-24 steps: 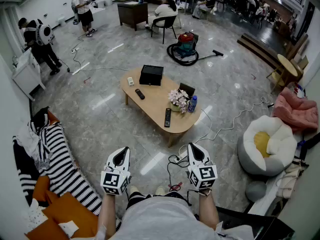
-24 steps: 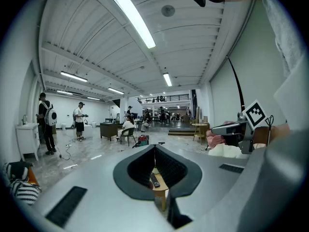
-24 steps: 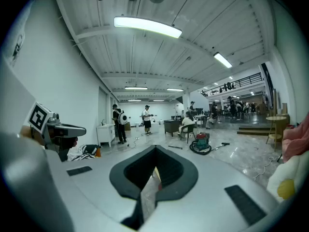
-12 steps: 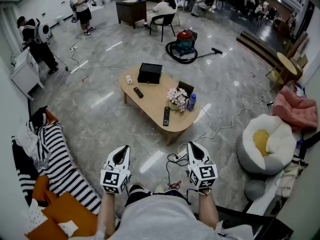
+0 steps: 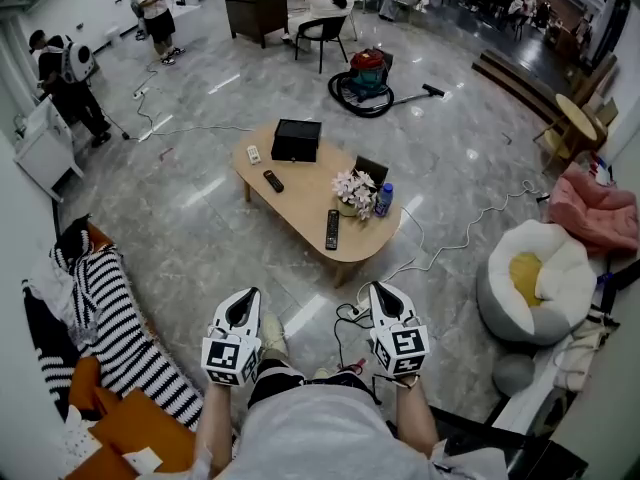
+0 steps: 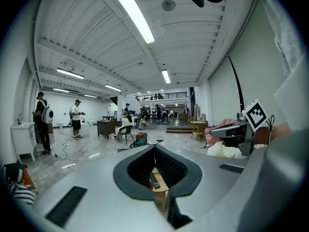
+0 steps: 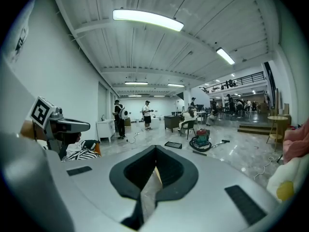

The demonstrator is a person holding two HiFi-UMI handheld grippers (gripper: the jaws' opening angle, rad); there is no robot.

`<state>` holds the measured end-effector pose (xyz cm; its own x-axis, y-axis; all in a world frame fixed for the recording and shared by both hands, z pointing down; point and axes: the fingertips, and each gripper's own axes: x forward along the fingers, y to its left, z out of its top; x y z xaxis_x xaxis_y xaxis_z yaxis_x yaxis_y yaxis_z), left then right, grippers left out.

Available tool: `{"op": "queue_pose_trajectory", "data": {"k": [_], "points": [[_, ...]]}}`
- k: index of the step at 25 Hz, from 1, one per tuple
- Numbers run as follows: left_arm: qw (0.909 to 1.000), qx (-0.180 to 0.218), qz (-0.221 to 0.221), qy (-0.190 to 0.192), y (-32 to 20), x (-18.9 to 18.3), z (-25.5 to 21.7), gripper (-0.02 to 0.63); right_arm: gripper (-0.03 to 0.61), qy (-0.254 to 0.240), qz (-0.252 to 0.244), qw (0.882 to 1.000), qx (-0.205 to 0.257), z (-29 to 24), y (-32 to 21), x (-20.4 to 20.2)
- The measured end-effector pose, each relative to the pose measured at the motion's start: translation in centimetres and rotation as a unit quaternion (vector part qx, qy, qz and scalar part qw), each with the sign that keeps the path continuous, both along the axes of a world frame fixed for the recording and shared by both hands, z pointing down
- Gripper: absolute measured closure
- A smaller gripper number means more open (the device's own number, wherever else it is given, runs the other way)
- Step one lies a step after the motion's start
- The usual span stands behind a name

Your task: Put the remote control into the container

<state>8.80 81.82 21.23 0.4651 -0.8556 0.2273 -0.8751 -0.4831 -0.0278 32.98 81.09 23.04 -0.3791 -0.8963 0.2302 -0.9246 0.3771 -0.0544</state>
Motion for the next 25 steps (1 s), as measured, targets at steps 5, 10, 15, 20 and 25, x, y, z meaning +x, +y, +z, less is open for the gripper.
{"op": "queue_pose_trajectory", "data": {"k": [5,10,15,20,25], "points": [[0.9999,-0.01,0.013,0.0,-4.4,-0.5,1.5,0.606,0.569,-0.004,0.01,1.0,-0.01,1.7,-3.8,-1.0],[0.9994,-0.017,0.031,0.002,-11.6,-1.8,2.4,0.606,0.569,-0.002,0.028,1.0,-0.014,2.2,-10.1,-2.3],[0.9979,-0.025,0.06,0.003,-20.6,-3.3,1.8,0.606,0.569,-0.005,0.053,0.998,-0.022,1.6,-18.0,-4.2],[0.9955,-0.029,0.091,-0.003,-29.8,-4.8,1.7,0.606,0.569,-0.007,0.086,0.996,-0.032,1.8,-25.7,-5.6],[0.9908,-0.045,0.127,-0.013,-37.1,-5.5,3.2,0.606,0.569,0.0,0.115,0.992,-0.047,3.2,-31.9,-6.7]]}}
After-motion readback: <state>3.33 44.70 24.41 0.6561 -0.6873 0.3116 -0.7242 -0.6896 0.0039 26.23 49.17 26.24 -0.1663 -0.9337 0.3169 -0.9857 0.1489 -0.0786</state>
